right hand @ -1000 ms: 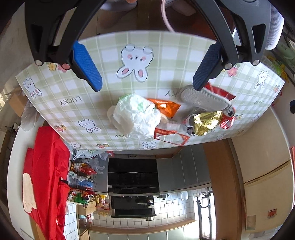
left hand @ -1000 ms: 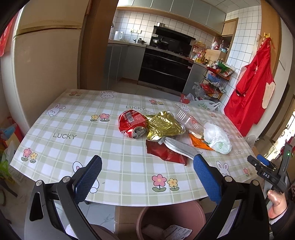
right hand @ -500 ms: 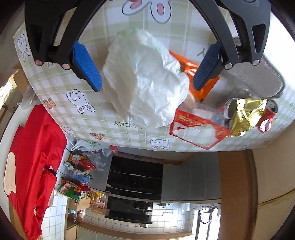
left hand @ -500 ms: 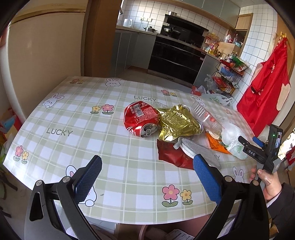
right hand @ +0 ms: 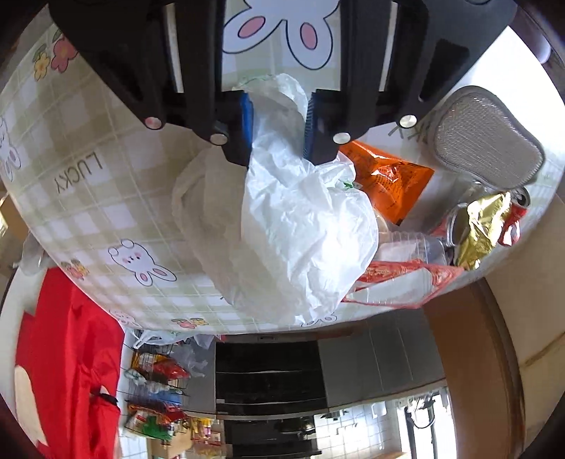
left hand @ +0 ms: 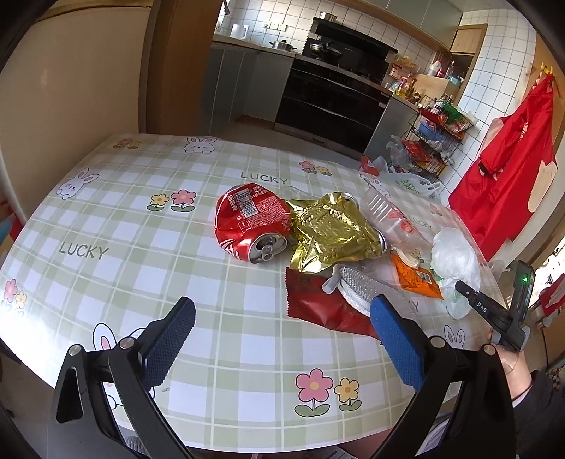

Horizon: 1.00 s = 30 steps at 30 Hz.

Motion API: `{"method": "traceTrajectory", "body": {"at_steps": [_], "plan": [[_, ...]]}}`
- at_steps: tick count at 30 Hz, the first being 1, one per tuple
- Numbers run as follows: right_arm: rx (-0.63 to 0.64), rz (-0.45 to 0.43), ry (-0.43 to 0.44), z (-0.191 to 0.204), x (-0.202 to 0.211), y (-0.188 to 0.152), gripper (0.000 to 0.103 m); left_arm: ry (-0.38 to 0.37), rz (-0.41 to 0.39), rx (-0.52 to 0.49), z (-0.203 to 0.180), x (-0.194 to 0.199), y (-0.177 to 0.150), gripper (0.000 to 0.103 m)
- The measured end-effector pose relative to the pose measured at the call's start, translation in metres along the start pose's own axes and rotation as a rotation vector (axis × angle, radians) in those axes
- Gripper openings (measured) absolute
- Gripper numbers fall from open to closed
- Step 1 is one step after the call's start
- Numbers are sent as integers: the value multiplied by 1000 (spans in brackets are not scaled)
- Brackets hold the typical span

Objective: Collect trash
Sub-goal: 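Reach the right gripper to the white plastic bag and grasp it, then grasp the crushed red soda can with the left gripper while the right holds the bag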

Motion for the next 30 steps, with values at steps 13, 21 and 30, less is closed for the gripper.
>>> {"method": "traceTrajectory", "body": {"at_steps": [13,21,30], "plan": [[-97,-104,77,-4,61,-14,19,34,-71,118,23,-12,20,97],[-87,-81,97,0,60,-21,19,-21,-104,69,32,-48,49,95],[-50,-72,94,6,53,-18,19,-2,1,-59,84,-126,82,76]]}}
Point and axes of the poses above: each gripper's, at about its wrist camera, not at the fingertips, and x roughly against the way its jaws point, z to its left, y to its top, the point moved 7 cm from there along -x, roughly the way its jaws point, and after that the axes turned 11 degrees about -x, right-handed, at the moved point
